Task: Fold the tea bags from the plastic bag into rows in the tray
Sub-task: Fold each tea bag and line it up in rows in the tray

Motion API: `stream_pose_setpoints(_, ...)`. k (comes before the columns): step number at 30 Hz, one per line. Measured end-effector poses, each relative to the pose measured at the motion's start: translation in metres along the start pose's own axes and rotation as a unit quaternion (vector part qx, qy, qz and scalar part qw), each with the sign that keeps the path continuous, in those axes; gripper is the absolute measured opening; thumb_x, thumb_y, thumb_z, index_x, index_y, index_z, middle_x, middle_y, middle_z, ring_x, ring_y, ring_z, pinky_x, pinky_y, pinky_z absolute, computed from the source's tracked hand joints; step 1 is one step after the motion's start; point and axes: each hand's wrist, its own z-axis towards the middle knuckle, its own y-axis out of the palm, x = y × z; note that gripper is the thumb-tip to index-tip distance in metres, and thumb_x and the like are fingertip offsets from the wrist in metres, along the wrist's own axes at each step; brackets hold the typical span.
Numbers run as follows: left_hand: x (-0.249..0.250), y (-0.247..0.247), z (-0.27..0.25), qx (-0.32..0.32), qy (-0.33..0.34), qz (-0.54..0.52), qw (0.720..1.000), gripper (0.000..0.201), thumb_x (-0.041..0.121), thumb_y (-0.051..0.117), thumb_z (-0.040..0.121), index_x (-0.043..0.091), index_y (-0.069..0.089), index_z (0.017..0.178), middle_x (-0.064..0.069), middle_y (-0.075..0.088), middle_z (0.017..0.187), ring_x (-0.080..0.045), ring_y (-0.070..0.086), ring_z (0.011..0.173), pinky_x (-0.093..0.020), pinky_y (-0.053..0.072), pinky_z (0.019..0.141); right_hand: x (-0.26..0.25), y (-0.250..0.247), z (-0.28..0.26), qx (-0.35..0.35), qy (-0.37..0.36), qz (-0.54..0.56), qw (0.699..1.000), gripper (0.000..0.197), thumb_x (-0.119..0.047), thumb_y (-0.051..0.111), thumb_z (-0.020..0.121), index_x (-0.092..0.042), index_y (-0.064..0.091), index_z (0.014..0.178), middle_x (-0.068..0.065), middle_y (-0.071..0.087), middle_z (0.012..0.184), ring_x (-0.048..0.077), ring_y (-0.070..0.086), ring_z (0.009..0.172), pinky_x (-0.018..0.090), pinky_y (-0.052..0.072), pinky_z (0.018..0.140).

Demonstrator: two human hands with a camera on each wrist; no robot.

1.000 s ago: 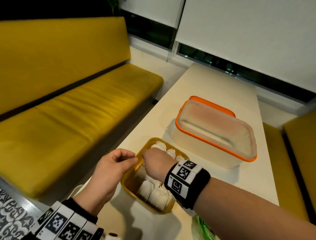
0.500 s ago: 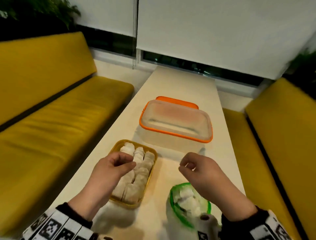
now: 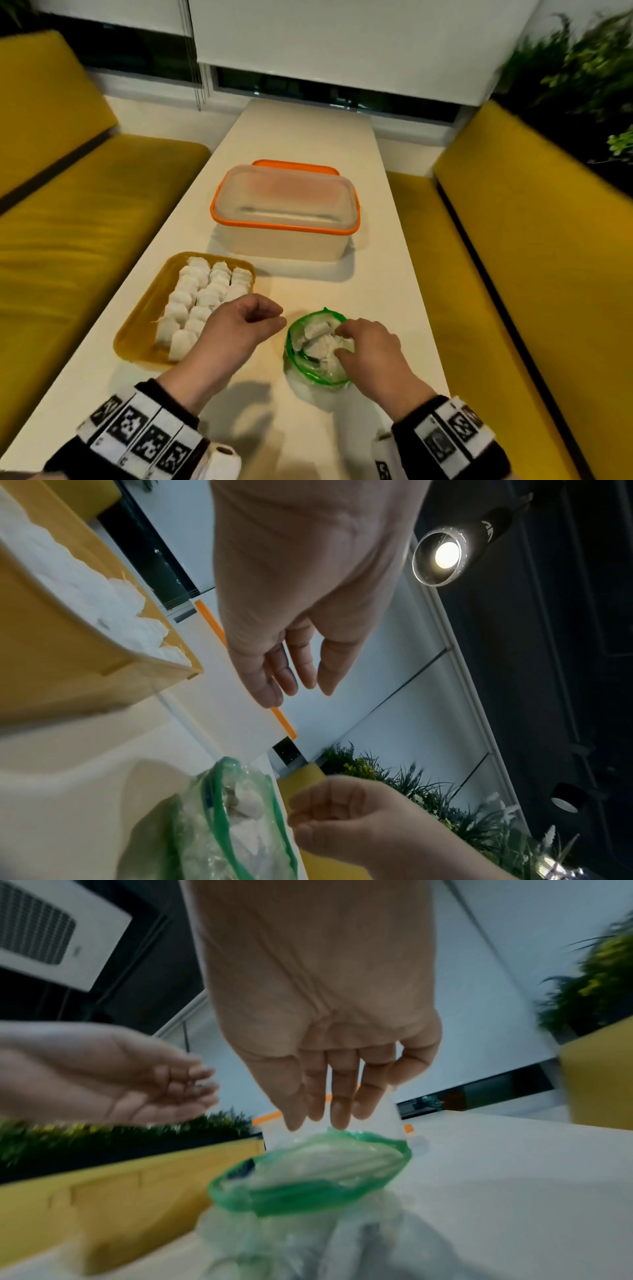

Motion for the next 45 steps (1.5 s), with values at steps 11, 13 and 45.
stream_pose_setpoints(11,-0.007,0.001,-0.004,0.013,-0.009,0.011,1.000,0.011,0.008,0.076,0.075,0.015,0.070,0.081,-0.002,0.071,0.081,-0.013,0.063,0.078,-0.021,0.046,0.070,-0.015,0.015,0.050,-0.044,0.076,0.002,0.996,0.027,-0.050,0.054,0.084,-0.028,0.059,0.100,-0.007,0.063,0.099,0.020,0.057,0.101,0.037,0.025,0.078)
stream_pose_setpoints(13,-0.009,0.002,-0.004,0.011,-0.011,0.001,1.000,0.011,0.007,0.076,0.075,0.014,0.070,0.079,-0.002,0.070,0.080,-0.013,0.063,0.077,-0.021,0.046,0.071,-0.014,0.017,0.052,-0.028,0.069,0.023,0.997,0.012,-0.038,0.054,0.085,-0.029,0.061,0.089,-0.009,0.063,0.090,0.019,0.059,0.097,0.037,0.024,0.076)
stream_pose_setpoints(45,-0.049,0.040,0.023,-0.112,0.010,0.309,0.944,0.051,0.024,0.076,0.071,0.027,0.061,0.120,0.004,0.056,0.126,-0.012,0.054,0.109,-0.014,0.039,0.091,0.020,0.004,0.027,0.009,0.026,0.435,0.900,0.012,-0.002,0.066,0.082,-0.010,0.060,0.076,0.007,0.064,0.070,0.016,0.056,0.063,0.026,0.044,0.064)
